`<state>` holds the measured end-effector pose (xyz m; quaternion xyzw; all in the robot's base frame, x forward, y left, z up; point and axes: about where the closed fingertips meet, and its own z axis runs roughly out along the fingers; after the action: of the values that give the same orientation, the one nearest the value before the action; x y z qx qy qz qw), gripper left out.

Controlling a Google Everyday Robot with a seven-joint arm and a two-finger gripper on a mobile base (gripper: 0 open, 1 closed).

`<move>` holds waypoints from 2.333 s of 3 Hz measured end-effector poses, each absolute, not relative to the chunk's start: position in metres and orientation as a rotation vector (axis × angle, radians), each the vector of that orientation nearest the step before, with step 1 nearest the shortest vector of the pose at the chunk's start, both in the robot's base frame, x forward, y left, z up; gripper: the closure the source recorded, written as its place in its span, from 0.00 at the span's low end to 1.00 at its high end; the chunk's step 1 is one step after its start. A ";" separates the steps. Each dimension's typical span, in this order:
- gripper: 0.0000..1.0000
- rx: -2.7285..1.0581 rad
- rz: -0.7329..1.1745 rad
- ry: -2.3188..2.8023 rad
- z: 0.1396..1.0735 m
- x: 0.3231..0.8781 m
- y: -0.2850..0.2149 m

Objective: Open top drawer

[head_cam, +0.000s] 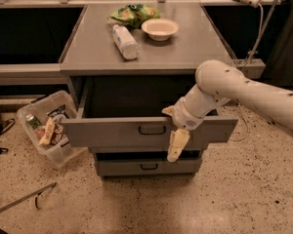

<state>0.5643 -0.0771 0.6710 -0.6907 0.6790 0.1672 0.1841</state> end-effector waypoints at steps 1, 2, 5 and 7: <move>0.00 -1.947 0.472 1.915 0.671 0.564 -0.077; 0.00 -1.948 0.523 1.922 0.663 0.536 -0.072; 0.00 -1.923 0.569 1.941 0.672 0.503 -0.071; 0.00 -1.897 0.659 1.980 0.678 0.459 -0.071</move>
Offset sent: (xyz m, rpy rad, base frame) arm -0.0747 0.0099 -0.0181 0.0393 0.0880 0.0105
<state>0.4593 -0.0708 0.6779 -0.6640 0.6931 0.2305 0.1602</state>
